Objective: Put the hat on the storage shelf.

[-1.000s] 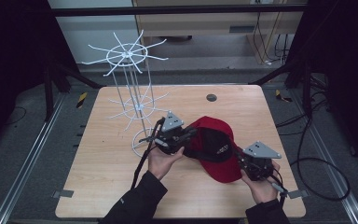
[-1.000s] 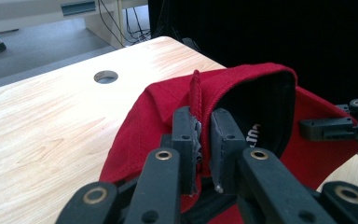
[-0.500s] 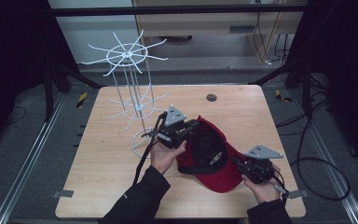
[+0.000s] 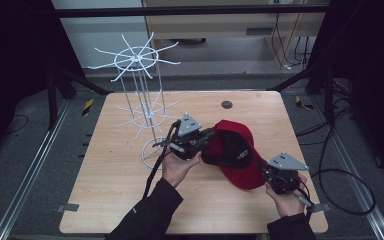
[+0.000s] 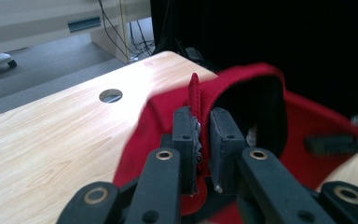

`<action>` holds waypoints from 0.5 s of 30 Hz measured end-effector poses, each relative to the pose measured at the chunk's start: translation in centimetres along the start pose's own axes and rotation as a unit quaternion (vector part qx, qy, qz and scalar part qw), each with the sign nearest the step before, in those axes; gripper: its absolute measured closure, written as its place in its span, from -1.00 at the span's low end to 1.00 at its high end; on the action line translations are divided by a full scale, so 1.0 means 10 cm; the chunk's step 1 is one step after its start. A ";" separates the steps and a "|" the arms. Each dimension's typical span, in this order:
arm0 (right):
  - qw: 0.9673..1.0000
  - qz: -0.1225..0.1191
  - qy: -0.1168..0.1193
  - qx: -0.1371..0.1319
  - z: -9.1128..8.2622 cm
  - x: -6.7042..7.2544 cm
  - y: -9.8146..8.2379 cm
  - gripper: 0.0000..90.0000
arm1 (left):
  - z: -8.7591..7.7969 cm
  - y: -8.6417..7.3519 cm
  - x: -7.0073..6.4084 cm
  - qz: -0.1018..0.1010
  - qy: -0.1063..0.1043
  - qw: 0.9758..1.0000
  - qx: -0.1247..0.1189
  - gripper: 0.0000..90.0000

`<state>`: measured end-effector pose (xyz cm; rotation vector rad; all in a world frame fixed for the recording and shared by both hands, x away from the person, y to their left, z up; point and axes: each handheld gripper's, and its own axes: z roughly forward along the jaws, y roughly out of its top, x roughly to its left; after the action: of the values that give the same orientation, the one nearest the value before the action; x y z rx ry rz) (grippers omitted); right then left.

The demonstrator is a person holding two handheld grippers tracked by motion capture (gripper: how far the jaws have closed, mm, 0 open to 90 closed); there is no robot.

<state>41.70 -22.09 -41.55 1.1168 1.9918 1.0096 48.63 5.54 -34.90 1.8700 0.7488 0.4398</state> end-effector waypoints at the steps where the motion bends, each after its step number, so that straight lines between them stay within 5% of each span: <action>1: 1.000 -0.006 -0.013 -0.003 -0.01 0.01 0.01 0.89 | 0.00 -0.03 -0.01 0.001 -0.002 1.000 0.004 0.82; 3: 0.999 -0.033 -0.039 -0.005 0.00 0.04 0.03 0.88 | 0.01 -0.11 -0.02 0.004 -0.004 1.000 0.014 0.82; 7: 0.997 -0.064 -0.053 -0.001 0.04 0.09 0.00 0.88 | 0.01 -0.27 0.00 0.002 -0.005 0.999 0.032 0.82; 15: 0.998 -0.064 -0.024 -0.011 -0.01 0.21 0.01 0.74 | -0.07 -0.49 0.11 -0.012 0.001 0.999 0.050 0.82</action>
<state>40.80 -20.25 -41.72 0.9792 1.9816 0.9283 47.51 8.13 -39.15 1.9513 0.8069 0.3942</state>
